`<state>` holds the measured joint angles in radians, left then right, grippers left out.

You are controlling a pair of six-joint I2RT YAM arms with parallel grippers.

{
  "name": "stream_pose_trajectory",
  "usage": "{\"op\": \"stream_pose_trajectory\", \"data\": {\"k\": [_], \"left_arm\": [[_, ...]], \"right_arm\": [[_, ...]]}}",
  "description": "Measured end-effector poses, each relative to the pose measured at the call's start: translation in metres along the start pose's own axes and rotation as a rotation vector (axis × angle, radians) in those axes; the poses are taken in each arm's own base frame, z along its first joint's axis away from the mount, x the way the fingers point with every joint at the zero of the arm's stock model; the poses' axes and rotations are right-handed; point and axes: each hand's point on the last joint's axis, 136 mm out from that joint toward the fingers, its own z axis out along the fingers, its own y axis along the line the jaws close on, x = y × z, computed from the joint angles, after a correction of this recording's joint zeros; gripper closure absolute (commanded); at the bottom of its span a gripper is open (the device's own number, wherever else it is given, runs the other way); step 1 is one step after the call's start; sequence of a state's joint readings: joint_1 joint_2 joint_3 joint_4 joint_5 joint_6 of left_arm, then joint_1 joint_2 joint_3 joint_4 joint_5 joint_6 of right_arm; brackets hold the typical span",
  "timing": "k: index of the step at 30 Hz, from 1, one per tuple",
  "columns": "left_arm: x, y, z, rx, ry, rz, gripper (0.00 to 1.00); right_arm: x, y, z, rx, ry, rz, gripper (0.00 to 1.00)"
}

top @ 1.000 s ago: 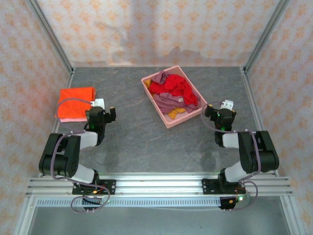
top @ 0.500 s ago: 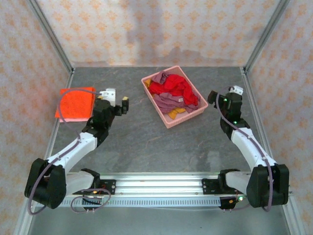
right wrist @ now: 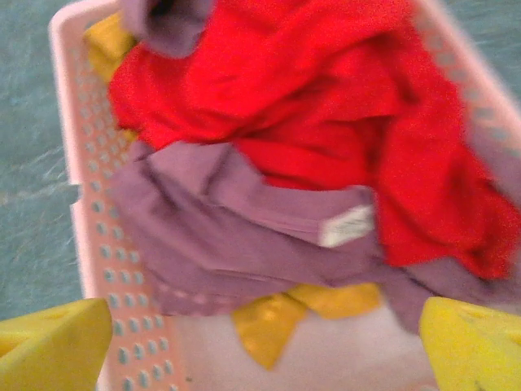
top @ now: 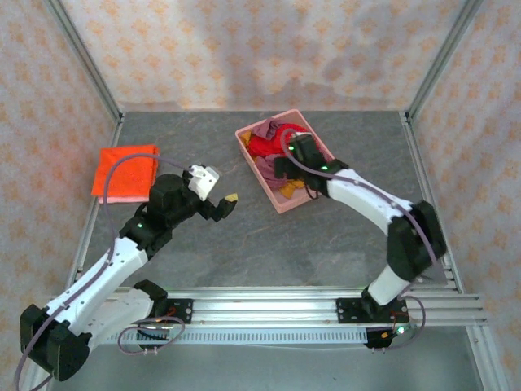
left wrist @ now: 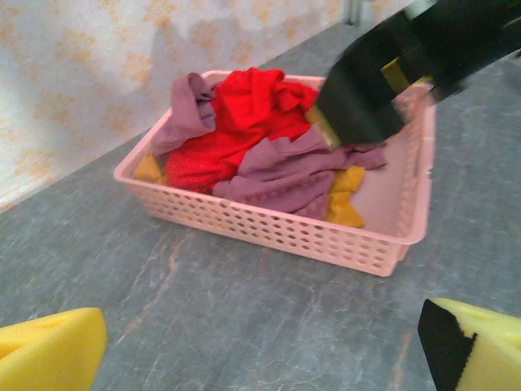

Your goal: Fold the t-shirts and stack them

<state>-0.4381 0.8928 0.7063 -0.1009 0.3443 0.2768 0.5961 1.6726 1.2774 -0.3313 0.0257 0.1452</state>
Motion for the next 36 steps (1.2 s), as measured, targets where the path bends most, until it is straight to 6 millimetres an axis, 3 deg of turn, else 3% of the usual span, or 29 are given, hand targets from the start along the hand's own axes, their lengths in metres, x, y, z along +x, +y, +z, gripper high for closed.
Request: {"op": "stream_pose_trajectory", "data": {"k": [2,5,8,12,17,21,27,36], "left_arm": [[0.003,-0.006,-0.002,0.030,0.010,0.000,0.00],[0.008,-0.011,-0.002,0.060,0.028,-0.004,0.00],[0.010,-0.014,-0.003,0.075,0.037,-0.006,0.00],[0.010,-0.015,-0.004,0.079,0.038,-0.005,0.00],[0.011,-0.015,-0.004,0.079,0.038,-0.005,0.00],[0.012,-0.015,-0.004,0.080,0.039,-0.005,0.00],[0.017,-0.020,-0.002,0.103,0.039,-0.007,0.00],[0.023,-0.024,0.008,0.123,0.026,-0.004,0.00]], "right_arm": [[0.002,0.026,0.017,-0.019,0.035,-0.038,0.11],[0.007,0.058,0.039,-0.051,0.083,-0.085,0.34],[0.012,0.073,0.059,-0.067,0.127,-0.096,0.54],[0.019,0.077,0.081,-0.061,0.180,-0.102,0.72],[0.022,0.079,0.087,-0.061,0.206,-0.122,0.99],[0.021,0.073,0.087,-0.045,0.209,-0.143,1.00],[0.014,0.041,0.089,0.024,0.208,-0.158,1.00],[-0.001,-0.078,0.087,0.222,0.218,-0.116,1.00]]}}
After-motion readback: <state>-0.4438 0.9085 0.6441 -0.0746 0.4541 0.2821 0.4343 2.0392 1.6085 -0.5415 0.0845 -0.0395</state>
